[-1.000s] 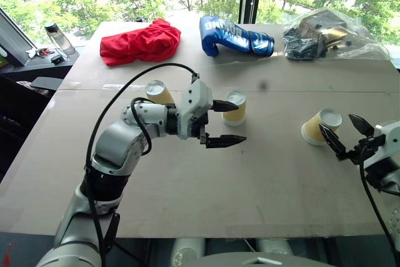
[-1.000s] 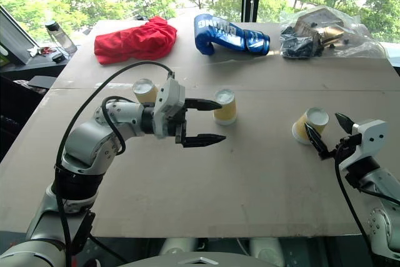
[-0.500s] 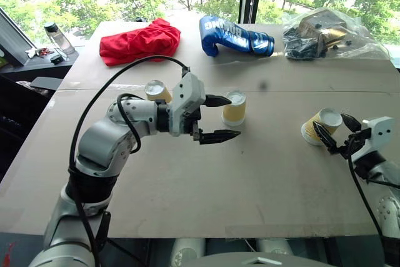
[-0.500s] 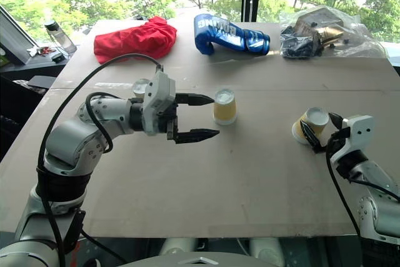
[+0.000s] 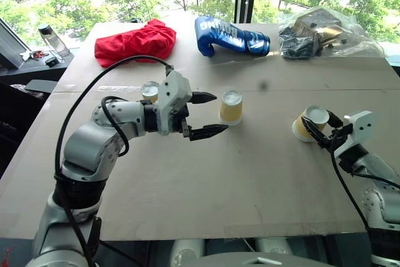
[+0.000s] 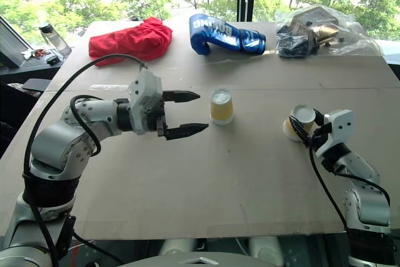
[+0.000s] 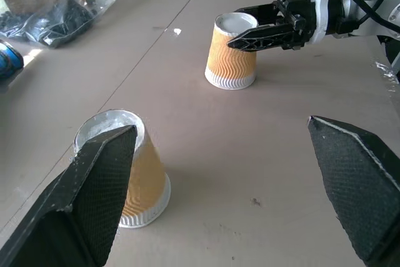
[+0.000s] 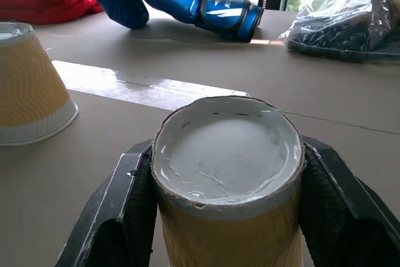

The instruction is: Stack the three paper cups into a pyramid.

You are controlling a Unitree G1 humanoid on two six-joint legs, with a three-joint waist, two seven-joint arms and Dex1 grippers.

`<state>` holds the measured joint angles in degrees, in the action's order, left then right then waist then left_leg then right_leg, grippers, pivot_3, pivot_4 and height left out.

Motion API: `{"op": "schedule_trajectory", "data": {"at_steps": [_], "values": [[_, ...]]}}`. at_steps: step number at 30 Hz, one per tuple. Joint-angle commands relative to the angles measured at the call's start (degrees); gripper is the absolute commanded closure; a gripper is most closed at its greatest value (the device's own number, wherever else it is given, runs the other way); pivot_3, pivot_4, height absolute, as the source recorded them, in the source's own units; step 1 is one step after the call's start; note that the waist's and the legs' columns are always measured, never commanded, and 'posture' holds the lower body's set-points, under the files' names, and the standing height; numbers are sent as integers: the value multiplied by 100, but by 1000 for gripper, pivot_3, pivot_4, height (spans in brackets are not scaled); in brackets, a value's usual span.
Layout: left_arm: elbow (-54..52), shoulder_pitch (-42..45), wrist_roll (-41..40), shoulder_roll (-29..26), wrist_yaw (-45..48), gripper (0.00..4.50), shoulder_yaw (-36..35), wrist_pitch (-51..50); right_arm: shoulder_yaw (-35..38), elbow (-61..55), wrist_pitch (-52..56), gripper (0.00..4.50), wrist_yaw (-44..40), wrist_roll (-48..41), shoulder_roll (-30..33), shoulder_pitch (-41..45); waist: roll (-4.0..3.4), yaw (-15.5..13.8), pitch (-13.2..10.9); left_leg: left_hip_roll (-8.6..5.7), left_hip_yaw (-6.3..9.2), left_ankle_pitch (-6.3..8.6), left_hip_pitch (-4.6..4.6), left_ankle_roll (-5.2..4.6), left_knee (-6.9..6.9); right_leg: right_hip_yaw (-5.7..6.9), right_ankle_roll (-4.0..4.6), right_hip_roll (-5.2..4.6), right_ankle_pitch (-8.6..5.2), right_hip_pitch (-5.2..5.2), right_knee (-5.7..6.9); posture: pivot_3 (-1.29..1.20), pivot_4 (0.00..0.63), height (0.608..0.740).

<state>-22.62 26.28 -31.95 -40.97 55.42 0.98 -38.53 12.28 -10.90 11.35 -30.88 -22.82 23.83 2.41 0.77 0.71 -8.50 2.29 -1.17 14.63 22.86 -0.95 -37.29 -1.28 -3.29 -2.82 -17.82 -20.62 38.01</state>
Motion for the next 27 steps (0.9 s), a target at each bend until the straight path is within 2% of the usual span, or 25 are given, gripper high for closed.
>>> {"op": "schedule_trajectory", "data": {"at_steps": [1,7,12,27], "values": [[-317,-154,-166,-95,-134,0,-316,-42,-272,8,-107,2253,39,84,-167,496,0,19,-2,1,-1,0,0,0,0,0,0,0,0,-1,0,0,150,740],[-432,-435,-209,-193,-387,0,-637,-132,-677,409,32,2253,42,140,-514,1210,0,-5,-3,1,0,-1,2,1,1,1,0,0,0,-6,1,0,150,740],[-608,-649,-323,-244,-560,0,-857,-221,-933,642,204,2253,-252,88,-564,1559,0,0,-4,1,-2,-3,7,5,2,-3,0,-6,0,-10,0,0,150,740],[-796,-929,-427,-362,-711,0,-953,-228,-1435,1087,359,2253,-475,300,-842,2039,0,7,-4,3,-3,-1,7,3,3,-2,0,-5,0,-14,4,0,150,740]]}}
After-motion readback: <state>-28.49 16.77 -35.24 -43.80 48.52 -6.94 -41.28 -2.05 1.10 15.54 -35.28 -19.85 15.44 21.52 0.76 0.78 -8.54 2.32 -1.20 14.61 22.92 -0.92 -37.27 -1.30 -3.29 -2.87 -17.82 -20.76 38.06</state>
